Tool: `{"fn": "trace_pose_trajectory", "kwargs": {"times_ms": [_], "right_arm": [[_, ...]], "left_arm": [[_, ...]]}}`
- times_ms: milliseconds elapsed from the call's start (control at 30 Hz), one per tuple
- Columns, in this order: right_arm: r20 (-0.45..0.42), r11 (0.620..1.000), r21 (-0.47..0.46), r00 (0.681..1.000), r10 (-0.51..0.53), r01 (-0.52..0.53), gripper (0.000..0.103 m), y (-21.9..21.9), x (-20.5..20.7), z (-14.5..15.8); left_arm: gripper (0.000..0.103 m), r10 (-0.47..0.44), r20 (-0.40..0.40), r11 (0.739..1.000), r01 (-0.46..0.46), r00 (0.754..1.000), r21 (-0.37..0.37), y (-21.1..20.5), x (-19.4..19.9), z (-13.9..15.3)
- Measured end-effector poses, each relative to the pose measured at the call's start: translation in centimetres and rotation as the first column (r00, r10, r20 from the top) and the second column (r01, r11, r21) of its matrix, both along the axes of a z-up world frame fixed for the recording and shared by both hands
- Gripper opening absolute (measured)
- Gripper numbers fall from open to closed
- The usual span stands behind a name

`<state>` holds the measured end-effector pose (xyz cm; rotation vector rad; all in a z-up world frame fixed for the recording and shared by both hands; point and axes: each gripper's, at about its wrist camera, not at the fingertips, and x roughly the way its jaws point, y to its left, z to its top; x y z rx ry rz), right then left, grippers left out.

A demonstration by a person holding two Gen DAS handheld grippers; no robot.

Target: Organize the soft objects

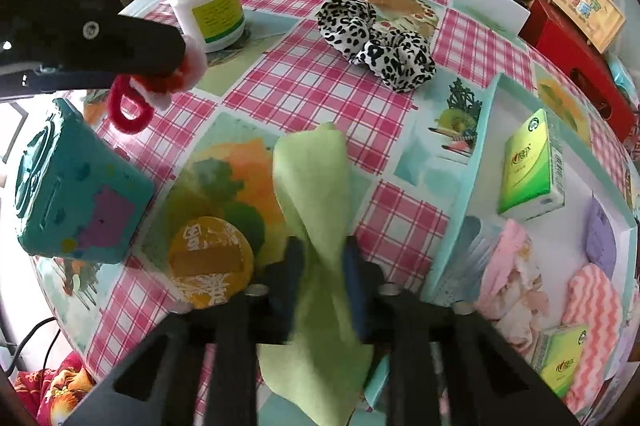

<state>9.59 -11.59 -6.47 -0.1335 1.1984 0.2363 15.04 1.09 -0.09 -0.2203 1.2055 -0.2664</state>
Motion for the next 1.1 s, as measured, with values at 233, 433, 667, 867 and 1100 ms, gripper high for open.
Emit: {"fn": "trace_pose_trajectory", "kwargs": {"times_ms": [233,433,667,867,1100], "right_arm": [[0.012,0.996,0.081,1.000,-0.024,0.023,0.008,-1.5,-0.6,1.1],[0.064,0.992,0.120,0.997,-0.042,0.034,0.008,-2.3,-1.4,3.7],[0.128,0.982,0.176,0.987,-0.093,0.070,0.008,-4.5,-3.4,6.9],[0.182,0.968,0.206,0.967,-0.179,0.140,0.008,-7.4,-4.1,8.9],[0.223,0.945,0.216,0.930,-0.291,0.244,0.008,-12.4,-4.8,10.4]], "left_arm": [[0.049,-0.001,0.003,1.000,0.001,1.000,-0.006,0.0,-0.1,0.1],[0.049,-0.009,0.024,1.000,0.009,1.000,-0.005,-0.5,-0.3,1.0],[0.050,-0.039,0.062,0.999,0.040,0.997,-0.011,-2.0,-0.9,2.9],[0.050,-0.088,0.097,0.996,0.090,0.991,-0.020,-4.2,-1.5,4.4],[0.050,-0.161,0.120,0.986,0.165,0.980,-0.023,-7.6,-2.1,5.0]]}}
